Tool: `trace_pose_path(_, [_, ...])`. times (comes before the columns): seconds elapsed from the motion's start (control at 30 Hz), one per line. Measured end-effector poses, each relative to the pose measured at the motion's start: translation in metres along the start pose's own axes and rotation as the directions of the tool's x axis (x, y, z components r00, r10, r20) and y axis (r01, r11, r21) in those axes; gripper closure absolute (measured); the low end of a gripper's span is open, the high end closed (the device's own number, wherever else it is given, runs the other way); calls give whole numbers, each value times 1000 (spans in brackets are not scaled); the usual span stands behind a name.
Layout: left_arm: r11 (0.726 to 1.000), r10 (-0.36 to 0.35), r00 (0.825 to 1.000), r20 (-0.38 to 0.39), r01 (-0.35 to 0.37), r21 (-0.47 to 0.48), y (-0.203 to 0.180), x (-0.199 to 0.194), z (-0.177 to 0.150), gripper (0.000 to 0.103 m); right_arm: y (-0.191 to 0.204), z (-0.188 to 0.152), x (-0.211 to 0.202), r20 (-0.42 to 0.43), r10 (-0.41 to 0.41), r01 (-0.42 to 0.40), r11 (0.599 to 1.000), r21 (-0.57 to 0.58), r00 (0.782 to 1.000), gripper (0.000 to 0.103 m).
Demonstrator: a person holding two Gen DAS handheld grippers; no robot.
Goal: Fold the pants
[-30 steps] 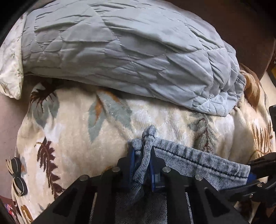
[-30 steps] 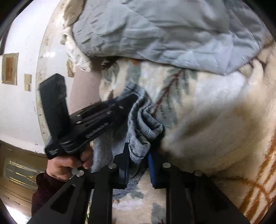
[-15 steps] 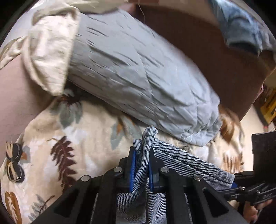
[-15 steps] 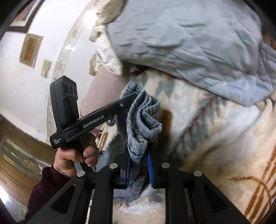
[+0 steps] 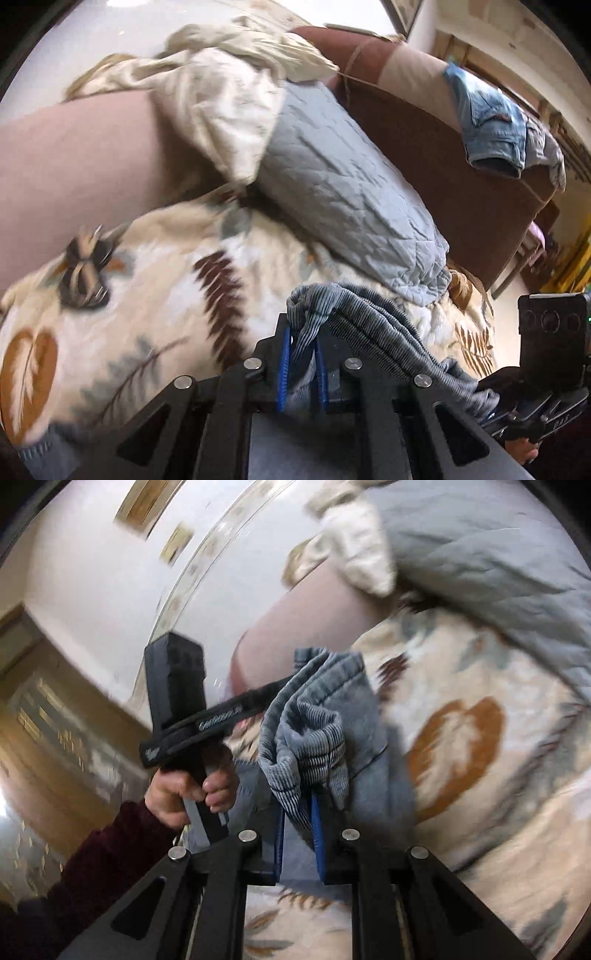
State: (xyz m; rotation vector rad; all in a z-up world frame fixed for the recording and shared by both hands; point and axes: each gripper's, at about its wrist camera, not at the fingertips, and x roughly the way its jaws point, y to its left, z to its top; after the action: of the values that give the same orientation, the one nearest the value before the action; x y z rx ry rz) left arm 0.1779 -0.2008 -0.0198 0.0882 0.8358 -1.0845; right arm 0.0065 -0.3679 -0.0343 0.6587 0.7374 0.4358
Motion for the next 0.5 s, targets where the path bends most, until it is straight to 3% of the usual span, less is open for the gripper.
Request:
trace_pose_path(0.1, [999,25,1000,-10,-25,-47,21,-16,-28,89,16,-18,32,-106,2,-7,999,-42,994,89])
trace_pose_path(0.17, [992,76,996,-38,-79,-94,38,-22,-47,85,23,-30,47,-166,0,-12,998,-66,986,89])
trace_pose_path(0.3, [963,173,981,-85,-187,-196,71,-43,-83,82,34,-59,88,-393,20,-55,995,-78,919,86])
trace_pose_path(0.37, [943,226,971,-83,-239,-232,80,-58,-94,82,36,-62,97,-445,18,-62,995,-83,895,84])
trace_pose_path(0.4, [931,243,968,-71,-253,-264,85,-69,-100,82,38,-61,95,-449,26,-71,994,-85,893,84])
trace_pose_path(0.5, [916,264,964,-15,-256,-308,83,-95,-110,82,36,-44,76,-367,68,-107,990,-87,928,80])
